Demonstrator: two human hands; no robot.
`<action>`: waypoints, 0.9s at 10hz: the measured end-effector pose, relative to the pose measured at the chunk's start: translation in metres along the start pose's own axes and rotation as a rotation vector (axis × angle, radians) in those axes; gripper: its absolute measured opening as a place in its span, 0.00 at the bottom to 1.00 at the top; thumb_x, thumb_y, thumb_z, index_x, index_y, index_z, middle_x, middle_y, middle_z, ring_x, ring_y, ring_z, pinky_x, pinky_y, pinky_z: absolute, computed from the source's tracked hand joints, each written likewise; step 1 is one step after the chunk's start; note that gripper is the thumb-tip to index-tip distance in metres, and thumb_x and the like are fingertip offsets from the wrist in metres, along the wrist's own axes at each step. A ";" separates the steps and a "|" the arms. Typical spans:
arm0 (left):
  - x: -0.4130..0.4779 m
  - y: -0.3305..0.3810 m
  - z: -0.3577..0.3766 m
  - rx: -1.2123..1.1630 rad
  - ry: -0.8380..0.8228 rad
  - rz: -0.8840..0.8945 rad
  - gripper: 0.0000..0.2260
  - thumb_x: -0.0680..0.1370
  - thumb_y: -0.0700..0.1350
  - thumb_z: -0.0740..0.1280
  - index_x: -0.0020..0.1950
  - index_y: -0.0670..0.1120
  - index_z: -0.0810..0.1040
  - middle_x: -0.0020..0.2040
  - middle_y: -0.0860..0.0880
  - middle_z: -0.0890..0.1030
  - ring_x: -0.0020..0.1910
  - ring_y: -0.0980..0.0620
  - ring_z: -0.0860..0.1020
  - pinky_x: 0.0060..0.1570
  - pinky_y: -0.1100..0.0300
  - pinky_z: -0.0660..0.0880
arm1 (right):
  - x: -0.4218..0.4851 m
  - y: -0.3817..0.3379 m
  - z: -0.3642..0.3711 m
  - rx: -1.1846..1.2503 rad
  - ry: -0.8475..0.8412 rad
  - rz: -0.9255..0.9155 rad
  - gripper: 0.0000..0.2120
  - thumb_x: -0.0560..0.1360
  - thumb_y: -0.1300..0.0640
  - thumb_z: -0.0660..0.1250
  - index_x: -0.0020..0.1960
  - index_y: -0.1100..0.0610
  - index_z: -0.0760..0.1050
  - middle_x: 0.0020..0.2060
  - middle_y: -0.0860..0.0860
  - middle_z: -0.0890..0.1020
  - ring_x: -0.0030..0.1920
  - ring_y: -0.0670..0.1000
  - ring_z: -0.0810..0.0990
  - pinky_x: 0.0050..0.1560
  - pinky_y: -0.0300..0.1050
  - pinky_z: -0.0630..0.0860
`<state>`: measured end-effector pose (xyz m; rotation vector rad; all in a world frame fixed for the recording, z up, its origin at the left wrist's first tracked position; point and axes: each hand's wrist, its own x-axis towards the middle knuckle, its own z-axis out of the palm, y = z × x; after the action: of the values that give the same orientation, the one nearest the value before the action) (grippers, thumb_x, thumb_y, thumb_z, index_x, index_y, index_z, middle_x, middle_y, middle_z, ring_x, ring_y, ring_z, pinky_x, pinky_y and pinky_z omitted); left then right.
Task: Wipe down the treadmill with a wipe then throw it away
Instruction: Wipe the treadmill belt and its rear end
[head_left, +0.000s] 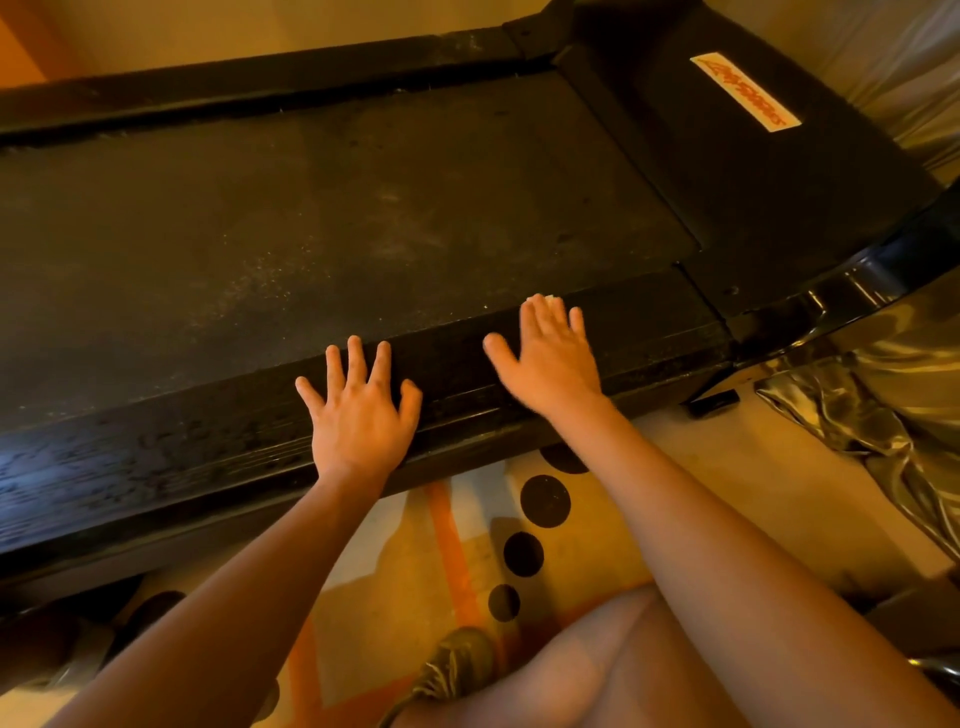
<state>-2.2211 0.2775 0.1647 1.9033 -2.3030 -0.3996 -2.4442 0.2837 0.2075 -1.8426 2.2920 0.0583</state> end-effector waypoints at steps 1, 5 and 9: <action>0.000 0.000 0.001 0.011 0.001 -0.010 0.29 0.85 0.62 0.47 0.84 0.52 0.52 0.84 0.44 0.50 0.83 0.40 0.45 0.77 0.31 0.45 | -0.034 -0.037 0.014 0.064 -0.064 -0.269 0.37 0.84 0.35 0.44 0.84 0.56 0.48 0.84 0.52 0.48 0.83 0.52 0.42 0.80 0.54 0.37; 0.000 -0.001 0.000 0.012 -0.008 -0.010 0.29 0.85 0.61 0.47 0.84 0.52 0.52 0.84 0.44 0.49 0.83 0.40 0.44 0.77 0.31 0.46 | -0.032 -0.011 0.009 -0.009 -0.046 -0.299 0.32 0.86 0.40 0.42 0.84 0.55 0.45 0.83 0.50 0.46 0.82 0.50 0.40 0.80 0.52 0.36; 0.000 0.000 0.002 0.009 -0.001 -0.016 0.29 0.85 0.61 0.47 0.84 0.52 0.53 0.84 0.44 0.50 0.83 0.40 0.45 0.77 0.31 0.45 | -0.051 -0.027 0.013 0.081 -0.067 -0.334 0.29 0.87 0.43 0.43 0.84 0.53 0.46 0.84 0.49 0.45 0.82 0.48 0.39 0.78 0.49 0.35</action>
<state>-2.2212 0.2779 0.1628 1.9276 -2.2946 -0.3929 -2.4057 0.3291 0.2069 -2.1174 1.8856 -0.0214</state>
